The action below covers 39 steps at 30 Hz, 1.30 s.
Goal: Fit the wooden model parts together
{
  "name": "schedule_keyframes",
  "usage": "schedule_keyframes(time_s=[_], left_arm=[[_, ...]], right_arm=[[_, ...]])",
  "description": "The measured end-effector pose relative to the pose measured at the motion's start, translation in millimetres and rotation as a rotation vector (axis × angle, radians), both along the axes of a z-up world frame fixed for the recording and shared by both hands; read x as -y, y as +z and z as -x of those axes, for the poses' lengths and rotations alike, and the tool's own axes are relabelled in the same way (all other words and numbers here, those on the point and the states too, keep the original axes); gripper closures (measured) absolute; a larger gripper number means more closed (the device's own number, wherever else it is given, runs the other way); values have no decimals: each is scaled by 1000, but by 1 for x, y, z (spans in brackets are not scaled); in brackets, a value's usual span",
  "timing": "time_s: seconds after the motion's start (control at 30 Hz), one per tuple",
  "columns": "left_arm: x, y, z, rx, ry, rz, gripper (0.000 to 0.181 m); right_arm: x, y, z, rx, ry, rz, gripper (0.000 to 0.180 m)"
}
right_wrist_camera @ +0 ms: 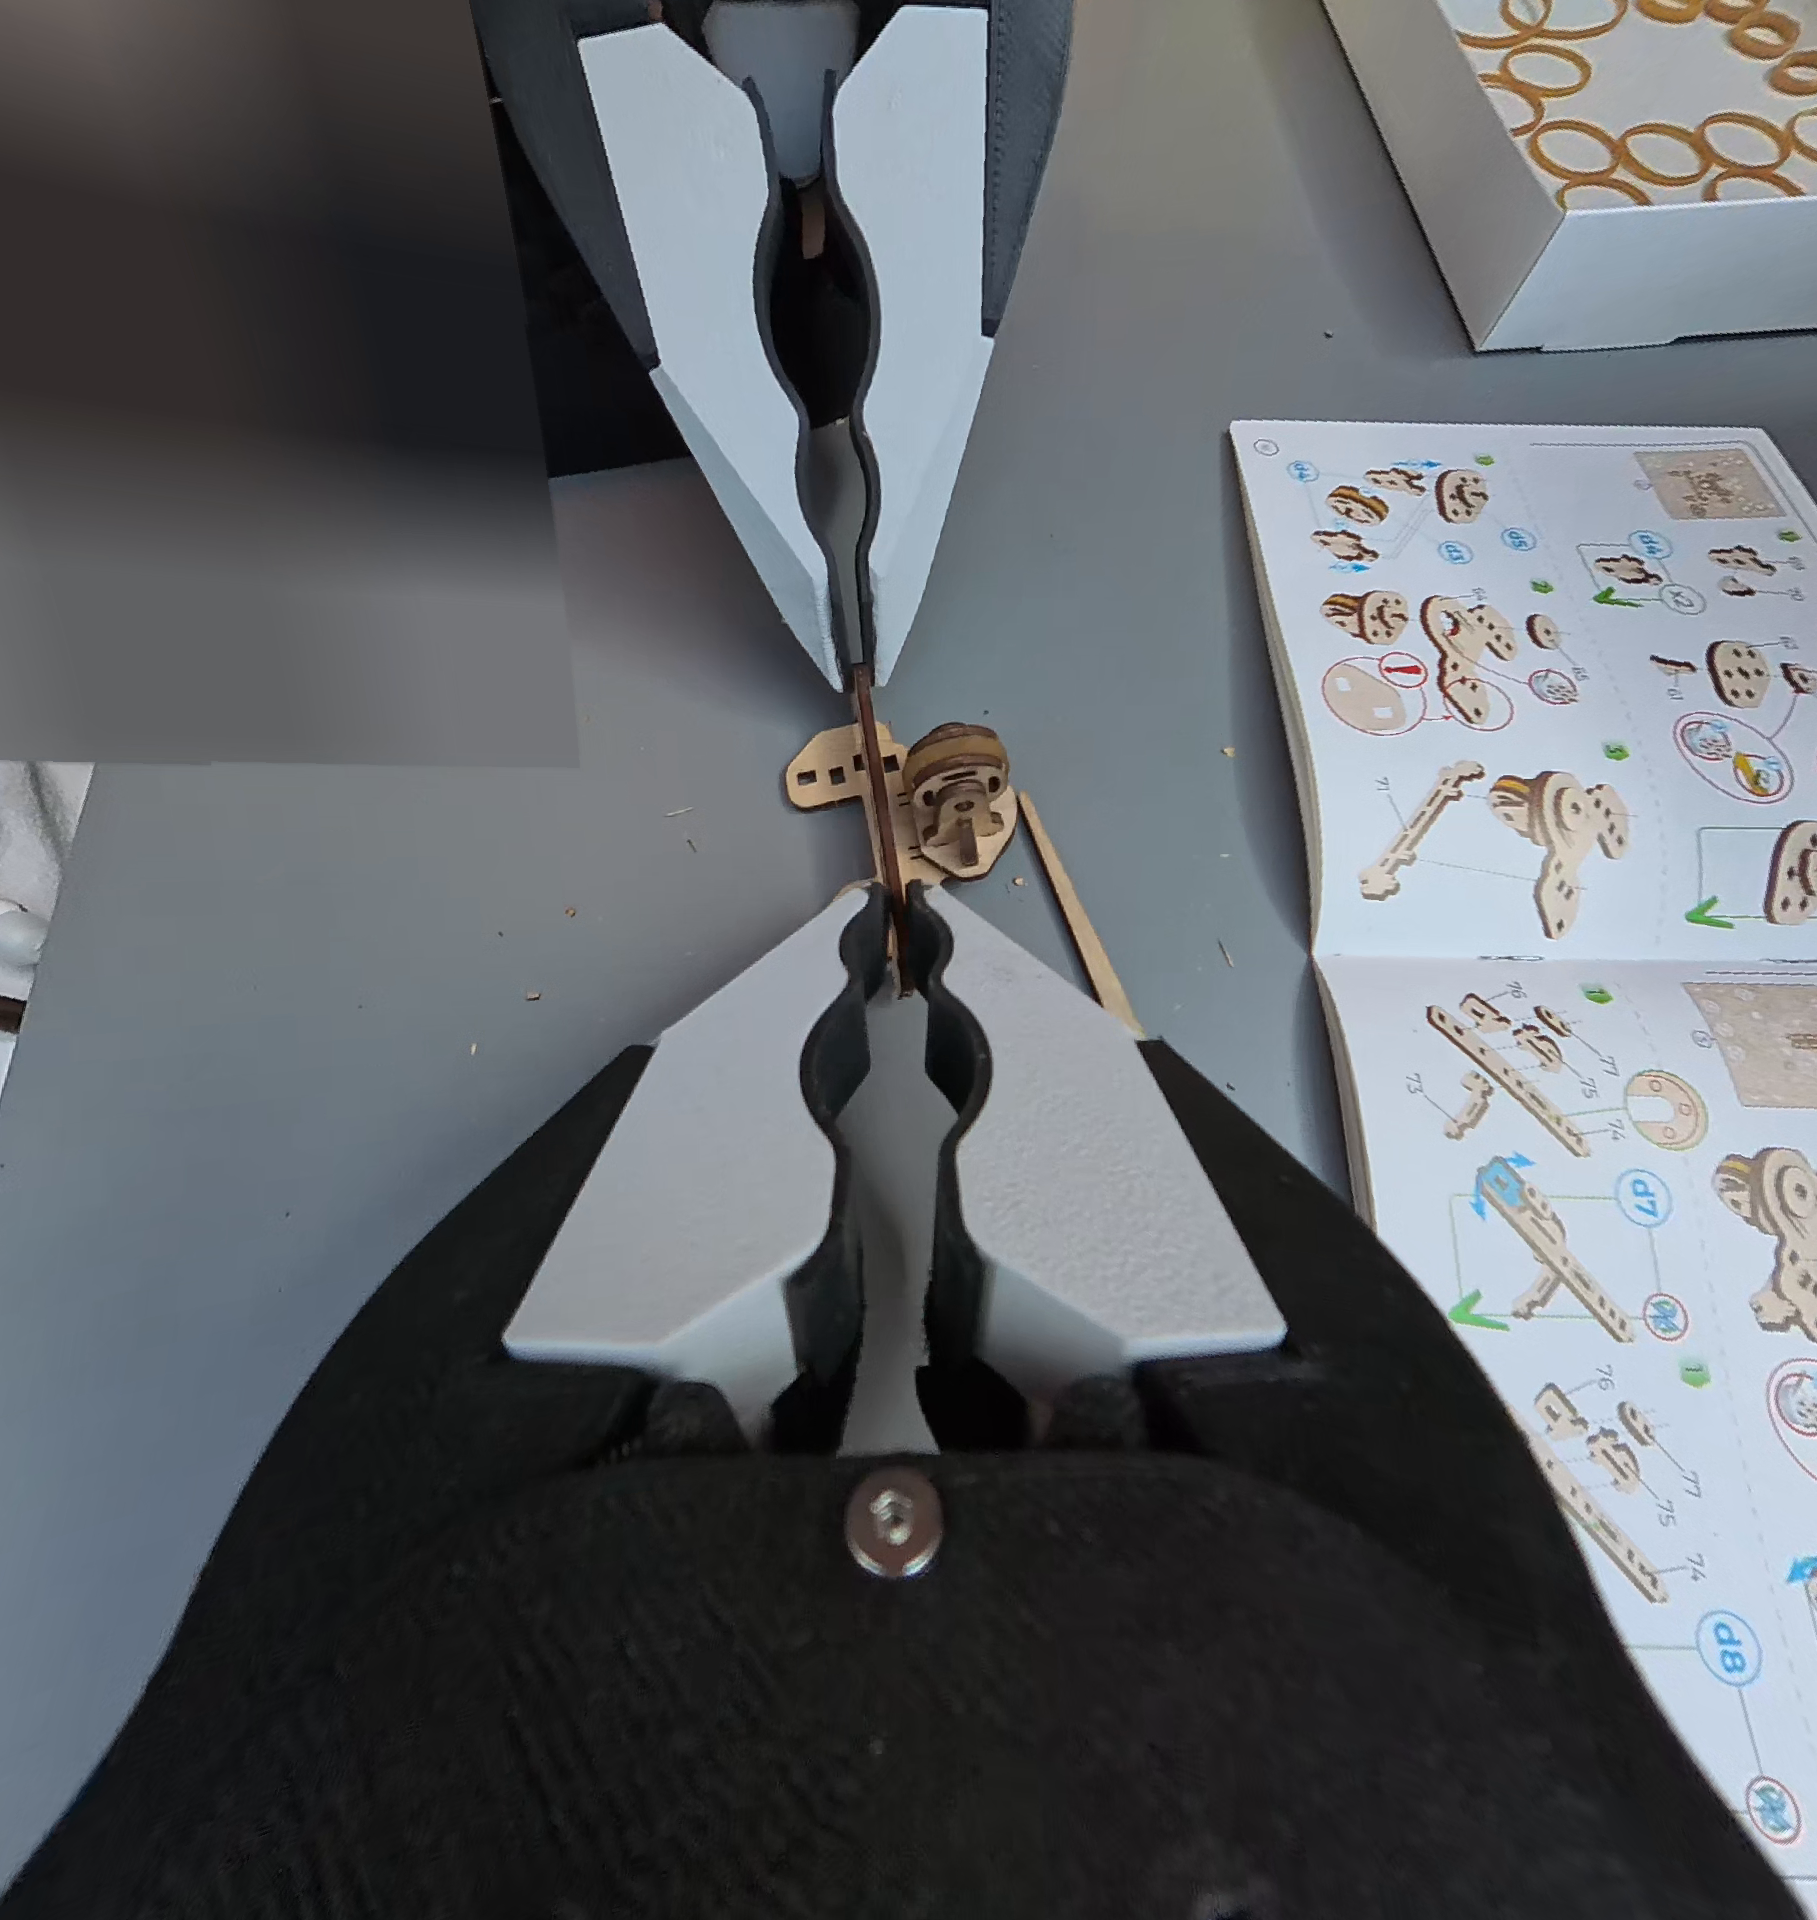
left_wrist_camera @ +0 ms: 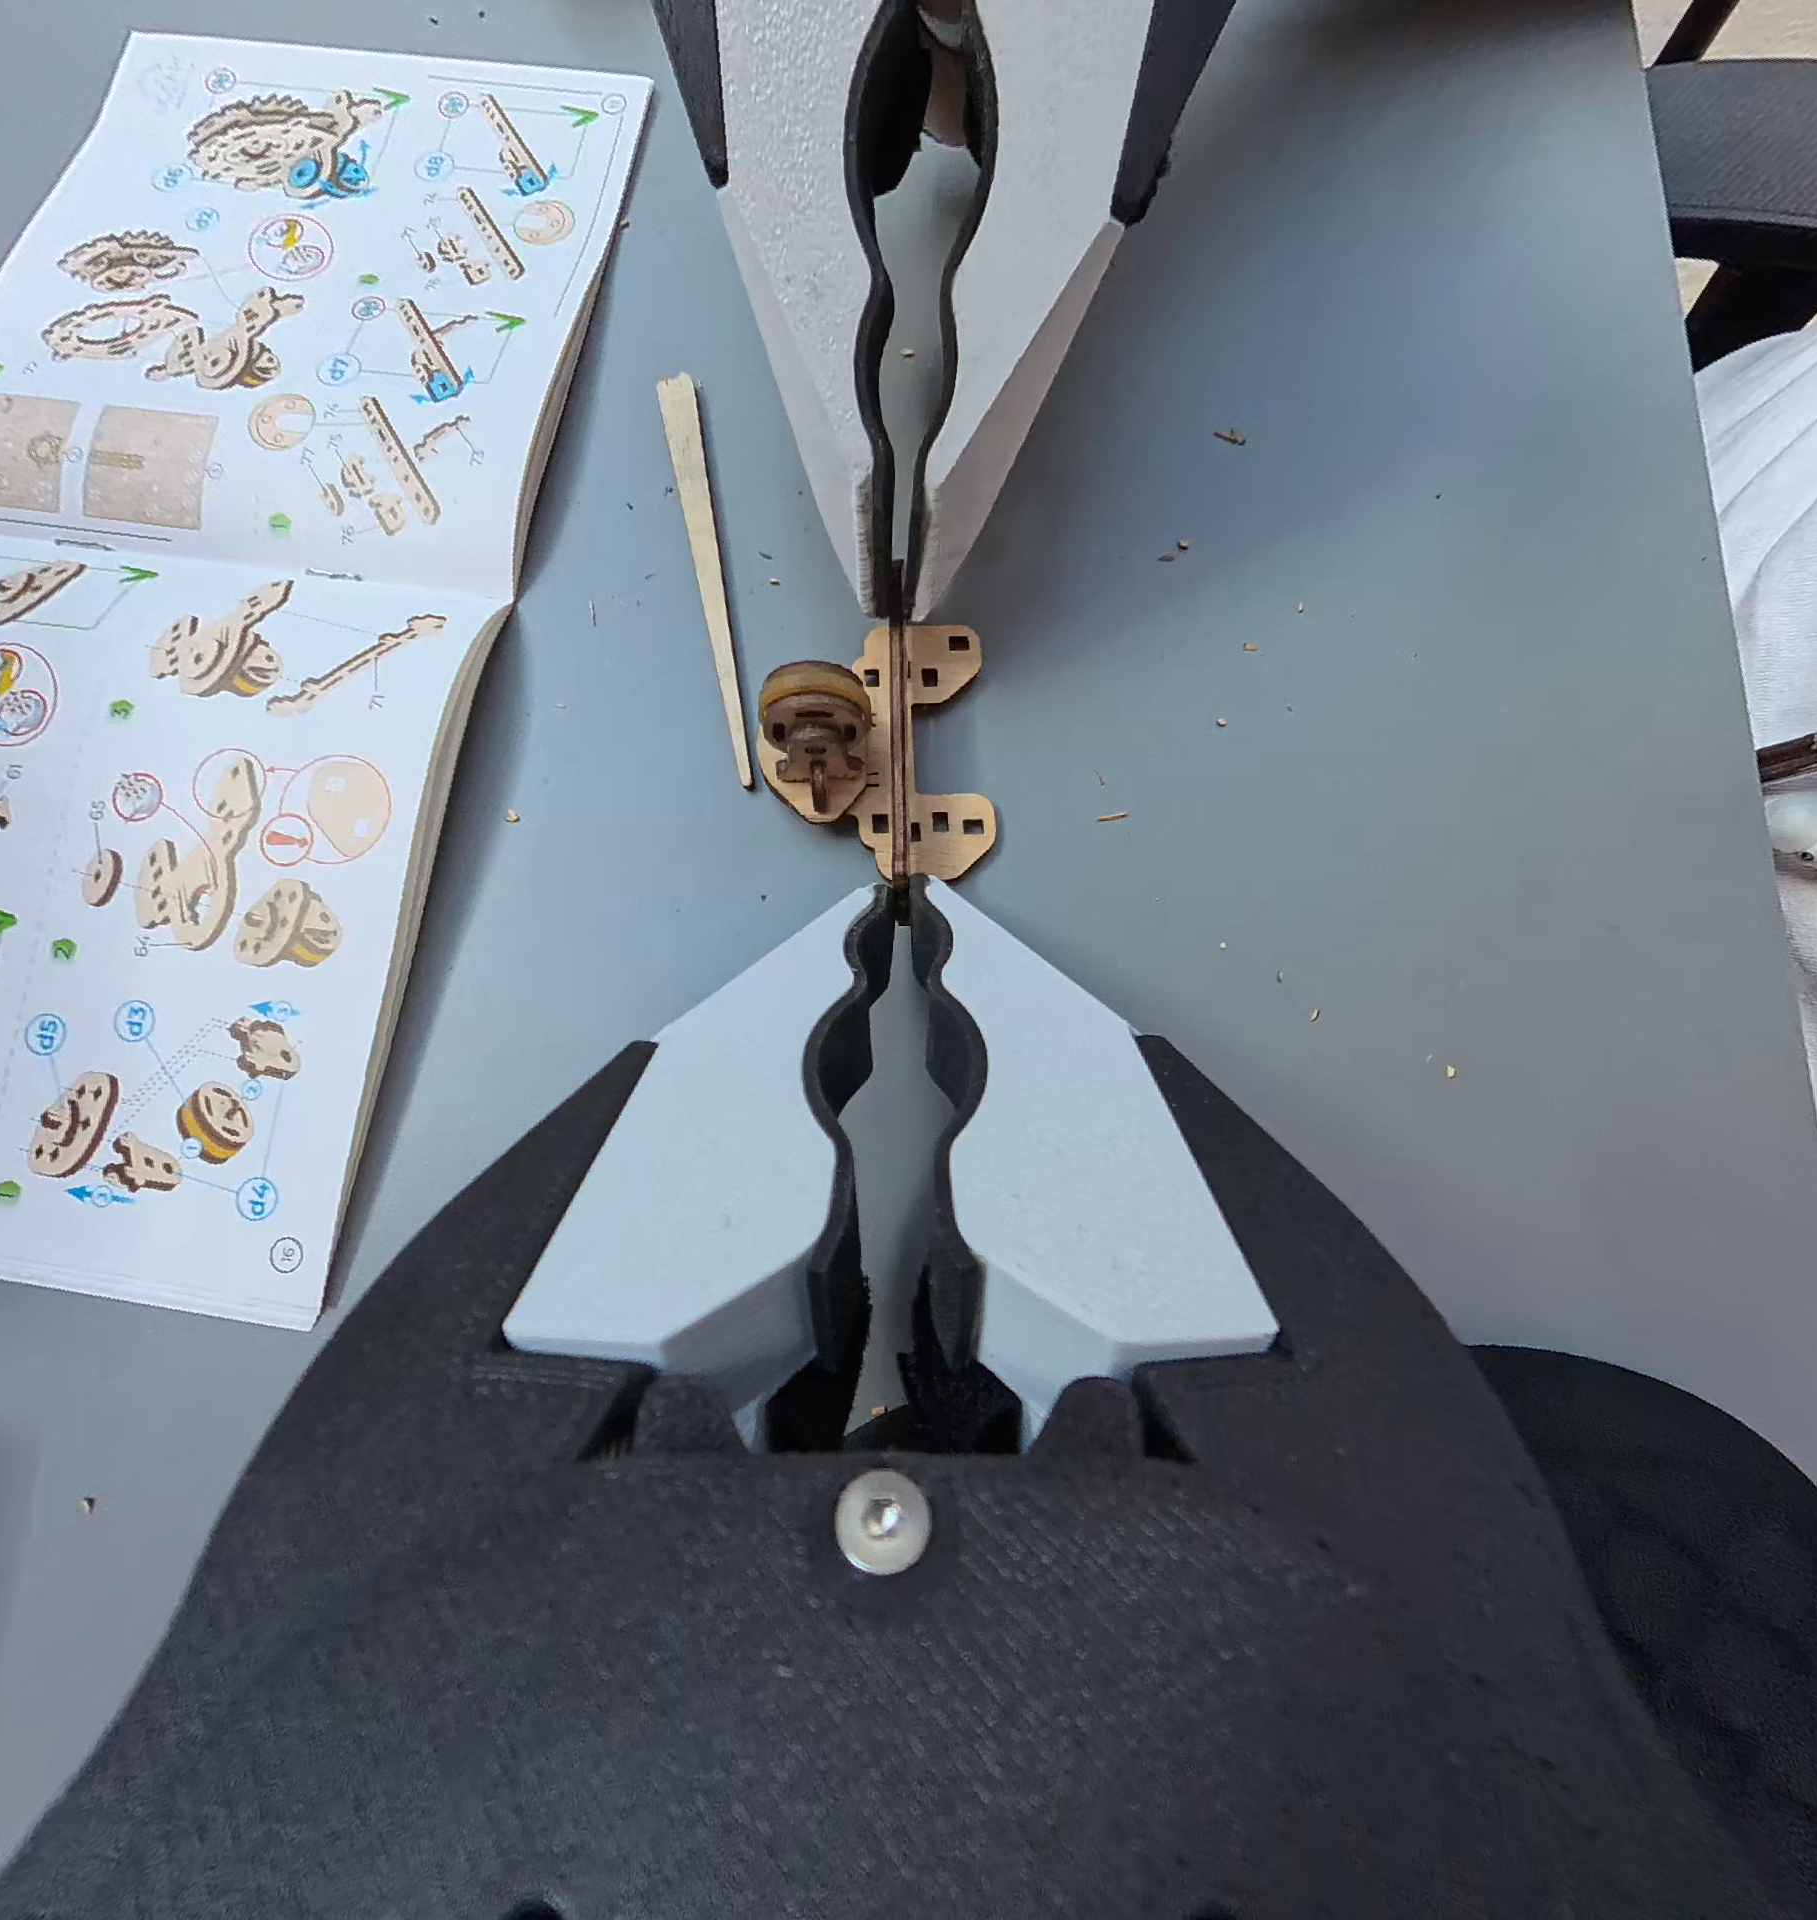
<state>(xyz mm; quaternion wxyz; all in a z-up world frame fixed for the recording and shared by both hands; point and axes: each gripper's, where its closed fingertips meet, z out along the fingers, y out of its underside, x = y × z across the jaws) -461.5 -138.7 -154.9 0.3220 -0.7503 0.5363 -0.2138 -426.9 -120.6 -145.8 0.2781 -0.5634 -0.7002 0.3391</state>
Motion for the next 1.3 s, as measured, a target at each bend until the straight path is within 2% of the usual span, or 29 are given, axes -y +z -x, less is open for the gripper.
schedule_keyframes(time_s=[0.7,1.3], left_arm=[[7,0,-2,-7,-39,-12,179],[8,2,-5,4,-36,-9,179]], right_arm=[[0,-1,0,19,2,17,178],[-7,0,0,26,10,-71,178]])
